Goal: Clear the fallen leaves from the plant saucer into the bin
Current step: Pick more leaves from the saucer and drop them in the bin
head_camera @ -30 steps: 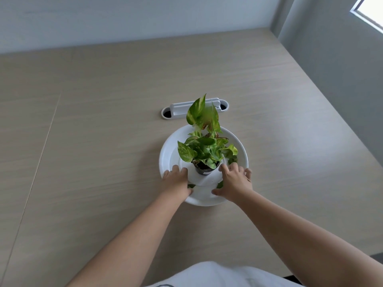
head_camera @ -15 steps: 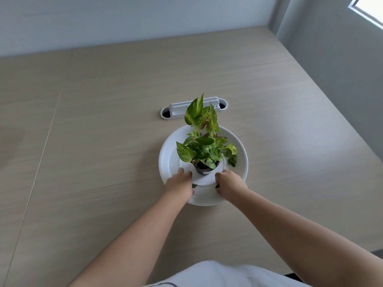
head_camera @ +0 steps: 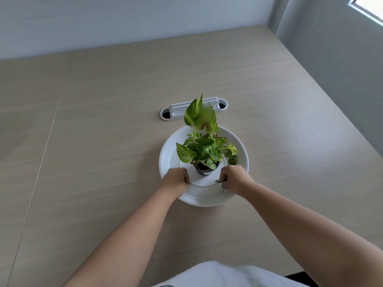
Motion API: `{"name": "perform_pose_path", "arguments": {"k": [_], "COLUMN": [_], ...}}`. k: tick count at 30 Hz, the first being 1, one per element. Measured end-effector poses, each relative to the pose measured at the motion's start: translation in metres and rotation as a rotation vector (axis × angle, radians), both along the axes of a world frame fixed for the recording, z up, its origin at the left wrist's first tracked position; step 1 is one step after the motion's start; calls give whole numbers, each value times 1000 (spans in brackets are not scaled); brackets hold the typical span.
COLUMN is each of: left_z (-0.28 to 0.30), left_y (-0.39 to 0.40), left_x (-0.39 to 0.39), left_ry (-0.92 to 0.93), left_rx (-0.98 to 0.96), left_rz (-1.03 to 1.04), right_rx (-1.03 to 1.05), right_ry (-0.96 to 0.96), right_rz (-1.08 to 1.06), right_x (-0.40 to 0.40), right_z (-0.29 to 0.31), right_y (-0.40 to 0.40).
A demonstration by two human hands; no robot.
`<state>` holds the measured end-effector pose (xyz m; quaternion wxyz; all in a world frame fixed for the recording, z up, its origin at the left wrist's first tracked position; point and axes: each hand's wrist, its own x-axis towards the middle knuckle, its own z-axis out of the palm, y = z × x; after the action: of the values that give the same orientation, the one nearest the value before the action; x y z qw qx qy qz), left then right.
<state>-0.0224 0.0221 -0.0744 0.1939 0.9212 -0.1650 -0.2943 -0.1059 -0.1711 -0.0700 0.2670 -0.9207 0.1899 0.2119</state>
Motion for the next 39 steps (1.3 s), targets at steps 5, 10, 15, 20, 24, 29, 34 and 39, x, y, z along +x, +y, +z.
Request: {"name": "perform_pose_path", "arguments": {"k": [5,10,15,20,24,29,34,39], "left_z": [14,19,18,4,-1,0,-2,-1], "left_y": [11,15,8,1,-6,-13,-9,-5], "left_x": [19,21,9,-1,-2,-9,-3,1], "left_ry": [81,117,74,-2,-60,-115,-108,-86], "left_rx": [-167,-192,-84,41,176,278,249,161], "left_rz": [258,294,136,-5,-100,-129,-104,-86], "right_rx": [152,305,429,426,422,425,417,431], "right_ry": [-109,-139,-180,-169,-171,-172,-164,-188], "right_rz": [-266,-475,-613,-605,-586,-585,-576,-596], "right_x": [-3,-13,-23,-29,-31,-32,-31,-33], "right_z": [10,13,17,18,19,19,18,18], "right_y": [-12,-12,-11,-8,-6,-4,-4,-5]}}
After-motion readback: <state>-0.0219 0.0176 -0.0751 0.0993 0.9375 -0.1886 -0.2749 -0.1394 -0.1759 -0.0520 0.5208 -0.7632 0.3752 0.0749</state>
